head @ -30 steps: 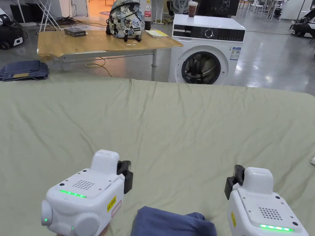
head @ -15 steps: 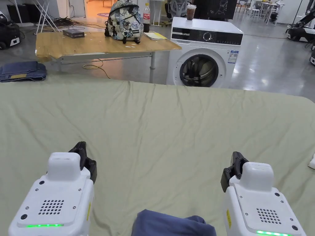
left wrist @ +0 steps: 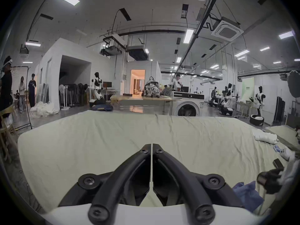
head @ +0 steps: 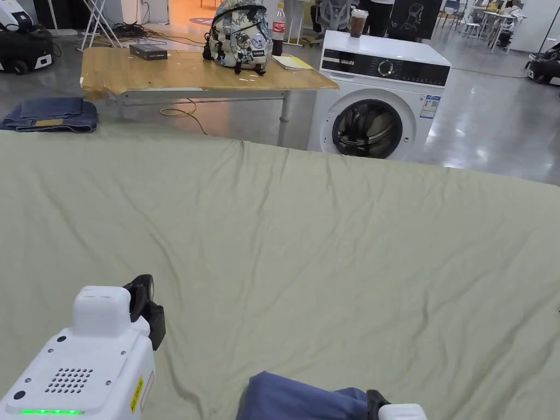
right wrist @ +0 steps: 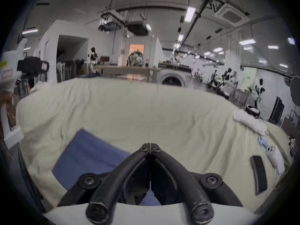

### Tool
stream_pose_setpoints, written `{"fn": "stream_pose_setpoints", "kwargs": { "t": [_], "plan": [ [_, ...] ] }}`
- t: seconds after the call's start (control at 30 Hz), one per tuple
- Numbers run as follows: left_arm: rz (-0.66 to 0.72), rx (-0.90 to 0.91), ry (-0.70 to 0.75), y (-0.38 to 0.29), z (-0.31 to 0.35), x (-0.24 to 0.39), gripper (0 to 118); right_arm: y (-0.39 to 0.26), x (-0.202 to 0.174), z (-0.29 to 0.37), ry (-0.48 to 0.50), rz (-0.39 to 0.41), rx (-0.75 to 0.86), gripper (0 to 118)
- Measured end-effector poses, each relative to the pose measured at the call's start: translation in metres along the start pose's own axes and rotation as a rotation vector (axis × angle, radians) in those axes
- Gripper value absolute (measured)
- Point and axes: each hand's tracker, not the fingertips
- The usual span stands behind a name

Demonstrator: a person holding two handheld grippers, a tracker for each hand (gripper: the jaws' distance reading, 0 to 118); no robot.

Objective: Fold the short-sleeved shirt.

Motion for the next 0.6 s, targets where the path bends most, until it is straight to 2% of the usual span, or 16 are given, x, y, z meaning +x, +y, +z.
{"fn": "stream_pose_setpoints", "kwargs": {
  "t": [0.1, 0.17, 0.23, 0.3, 0.43, 0.57, 0.6],
  "plan": [
    [0.023, -0.043, -0.015, -0.009, 0.001, -0.004, 0, -0.017, 0.001, -0.021, -0.021, 0.001, -0.092, 0],
    [0.045, -0.095, -0.04, -0.014, -0.001, -0.007, 0, -0.025, 0.004, -0.029, -0.015, -0.033, -0.137, 0],
    [0.058, -0.12, -0.049, -0.019, -0.002, -0.007, 0, -0.027, 0.003, -0.032, -0.018, -0.036, -0.128, 0],
    [0.079, -0.213, -0.098, -0.025, -0.008, -0.006, 0, -0.023, -0.001, -0.033, -0.027, -0.023, -0.133, 0],
    [0.08, -0.368, -0.239, -0.033, -0.024, 0.004, 0, -0.022, 0.008, -0.04, -0.016, -0.09, -0.166, 0],
    [0.128, -0.585, -0.382, -0.042, -0.047, 0.01, 0, -0.023, 0.008, -0.039, -0.011, -0.092, -0.165, 0],
    [0.138, -0.621, -0.405, -0.045, -0.053, 0.009, 4, -0.023, 0.009, -0.039, -0.01, -0.094, -0.166, 0]
  ]
}}
